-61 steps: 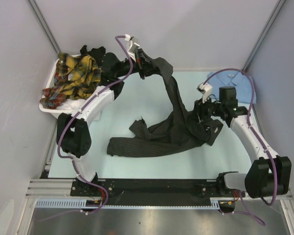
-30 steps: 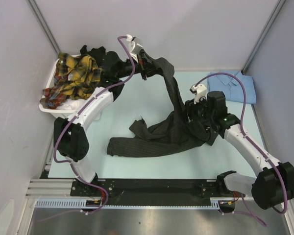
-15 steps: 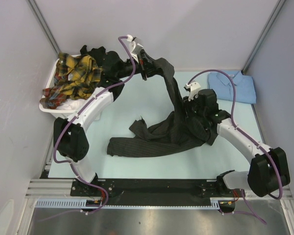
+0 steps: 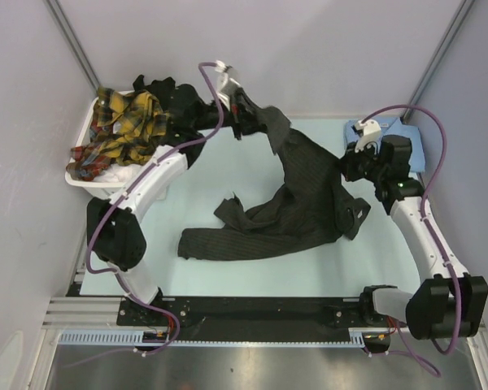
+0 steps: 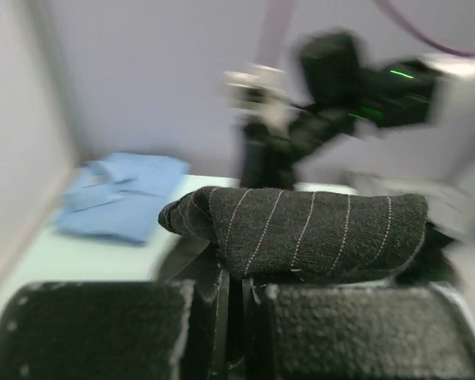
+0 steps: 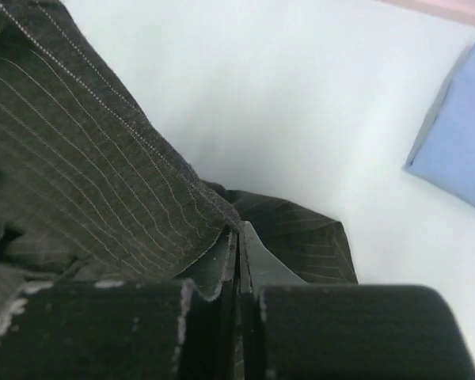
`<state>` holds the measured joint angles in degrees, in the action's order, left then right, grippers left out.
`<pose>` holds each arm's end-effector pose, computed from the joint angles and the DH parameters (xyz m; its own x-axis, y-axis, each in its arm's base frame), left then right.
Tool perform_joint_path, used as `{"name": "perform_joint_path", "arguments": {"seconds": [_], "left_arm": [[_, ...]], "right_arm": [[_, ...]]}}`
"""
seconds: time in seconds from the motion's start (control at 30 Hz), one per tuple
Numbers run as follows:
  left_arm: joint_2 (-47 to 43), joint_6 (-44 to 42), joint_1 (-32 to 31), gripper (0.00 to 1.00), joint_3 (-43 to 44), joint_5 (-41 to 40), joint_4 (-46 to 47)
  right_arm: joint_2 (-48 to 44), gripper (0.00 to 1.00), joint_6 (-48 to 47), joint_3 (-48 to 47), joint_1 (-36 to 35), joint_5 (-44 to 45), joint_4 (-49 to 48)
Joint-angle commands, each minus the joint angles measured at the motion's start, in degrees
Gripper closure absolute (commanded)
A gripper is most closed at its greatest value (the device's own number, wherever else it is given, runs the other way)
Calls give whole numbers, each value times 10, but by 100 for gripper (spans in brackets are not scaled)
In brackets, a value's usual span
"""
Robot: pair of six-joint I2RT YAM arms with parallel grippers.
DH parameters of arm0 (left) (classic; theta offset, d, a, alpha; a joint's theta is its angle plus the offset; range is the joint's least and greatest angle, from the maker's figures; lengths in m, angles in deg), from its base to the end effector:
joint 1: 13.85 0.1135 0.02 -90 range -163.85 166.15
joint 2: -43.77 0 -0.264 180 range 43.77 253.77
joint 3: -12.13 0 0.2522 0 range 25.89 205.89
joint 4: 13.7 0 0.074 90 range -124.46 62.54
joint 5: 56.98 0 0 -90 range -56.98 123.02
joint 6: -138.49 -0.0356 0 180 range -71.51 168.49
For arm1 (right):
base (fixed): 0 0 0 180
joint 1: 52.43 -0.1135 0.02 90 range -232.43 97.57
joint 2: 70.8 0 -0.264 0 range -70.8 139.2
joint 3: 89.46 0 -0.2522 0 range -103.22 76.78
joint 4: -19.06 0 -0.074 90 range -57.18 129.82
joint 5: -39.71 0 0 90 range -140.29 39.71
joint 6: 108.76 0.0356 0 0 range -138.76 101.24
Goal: Fold and stack the long sleeve shirts
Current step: Flatten the shirt out
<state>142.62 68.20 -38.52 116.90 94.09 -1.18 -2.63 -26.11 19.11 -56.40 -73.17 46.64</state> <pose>0.3487 -0.1944 0.4292 -0.0520 -0.1557 -0.9864 0.9973 0.0431 -0.0593 0.2693 0.0326 0.3289 -0.3541 -0.1427 -0.9243 -0.4664 0.8836 0.0422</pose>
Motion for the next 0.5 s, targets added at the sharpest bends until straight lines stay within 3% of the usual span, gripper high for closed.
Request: {"name": "perform_joint_path", "arguments": {"seconds": [0.0,0.07,0.1,0.17,0.2,0.23,0.27,0.3,0.33,0.37,0.43,0.47], "left_arm": [[-20,28,-133,80,9,255,39],[-72,20,-171,67,-78,274,58],[-93,-6,-170,41,-106,282,59],[-145,-33,-157,22,-179,276,45],[-159,-82,-136,19,-191,261,18],[-170,-155,-123,18,-188,195,-172],[-180,-277,-118,18,-129,138,-349],[-177,-509,-133,17,-100,53,-493],[-173,-547,-141,17,-86,-97,-611],[-170,-537,-142,17,-85,-175,-614],[-166,-512,-102,15,-83,-201,-645],[-172,-504,-87,7,-86,-212,-647]], "right_arm": [[20,100,-9,-45,69,-150,9],[28,100,-21,-60,109,-201,36],[27,100,-25,-77,125,-213,45],[17,100,-30,-85,166,-263,64],[11,100,-35,-88,177,-276,71],[3,100,-58,-88,184,-287,81],[-14,100,-71,-86,194,-307,107],[-24,100,-85,-85,197,-311,122],[-35,100,-101,-78,198,-313,134],[-55,100,-124,-73,199,-312,156],[-72,100,-142,-61,200,-312,169],[-85,100,-160,-60,201,-314,186]]}}
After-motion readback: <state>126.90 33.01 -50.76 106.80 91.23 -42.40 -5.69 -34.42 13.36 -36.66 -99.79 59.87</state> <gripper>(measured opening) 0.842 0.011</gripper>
